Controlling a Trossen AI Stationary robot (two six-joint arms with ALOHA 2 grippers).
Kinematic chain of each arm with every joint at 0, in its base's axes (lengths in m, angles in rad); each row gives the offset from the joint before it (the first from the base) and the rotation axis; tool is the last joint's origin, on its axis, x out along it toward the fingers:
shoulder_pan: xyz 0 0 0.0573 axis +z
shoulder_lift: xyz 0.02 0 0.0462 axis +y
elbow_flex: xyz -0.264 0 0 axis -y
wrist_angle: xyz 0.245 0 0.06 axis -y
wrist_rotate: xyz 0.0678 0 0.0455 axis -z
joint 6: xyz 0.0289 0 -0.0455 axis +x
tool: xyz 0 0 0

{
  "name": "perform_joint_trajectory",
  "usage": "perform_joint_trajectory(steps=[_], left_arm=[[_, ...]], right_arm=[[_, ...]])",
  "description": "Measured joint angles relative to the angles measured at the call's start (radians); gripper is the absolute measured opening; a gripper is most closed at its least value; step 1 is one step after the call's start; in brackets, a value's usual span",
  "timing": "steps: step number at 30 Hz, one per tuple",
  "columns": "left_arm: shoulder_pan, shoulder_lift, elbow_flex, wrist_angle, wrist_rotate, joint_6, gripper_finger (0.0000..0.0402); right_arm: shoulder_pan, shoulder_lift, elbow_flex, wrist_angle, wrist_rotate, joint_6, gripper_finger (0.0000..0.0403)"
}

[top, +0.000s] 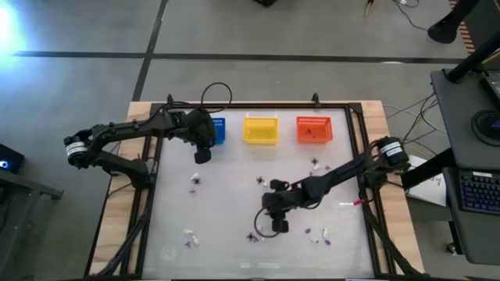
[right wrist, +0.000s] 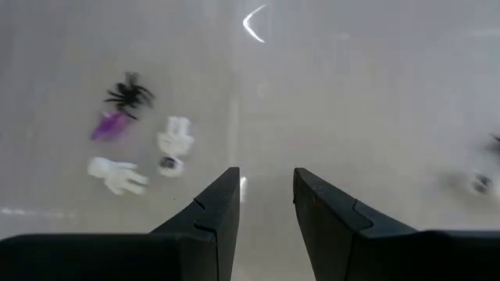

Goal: Sort Halloween decoration
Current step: Put the white skeleton toy into the yellow basket

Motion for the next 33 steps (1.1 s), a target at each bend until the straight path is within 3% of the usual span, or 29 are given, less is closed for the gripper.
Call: perform_joint_trajectory(steps=[11,20,33], left_arm=[[0.0,0.0,0.0,-0.005,0.001,-0.001,0.0089],[0.0,0.0,0.0,-0.011,0.002,-0.002,0.0089],[-0.002,0.0,0.0,-0.024,0.029,-0.012,0.0089]], right_arm=[[0.073,0.076,0.1,0.003,0.001,0.041,0.0114],[0.1,0.098,0.103,0.061,0.068,0.154,0.0114],[0.1,0.162,0.111,0.061,0.051,0.236,0.0114]])
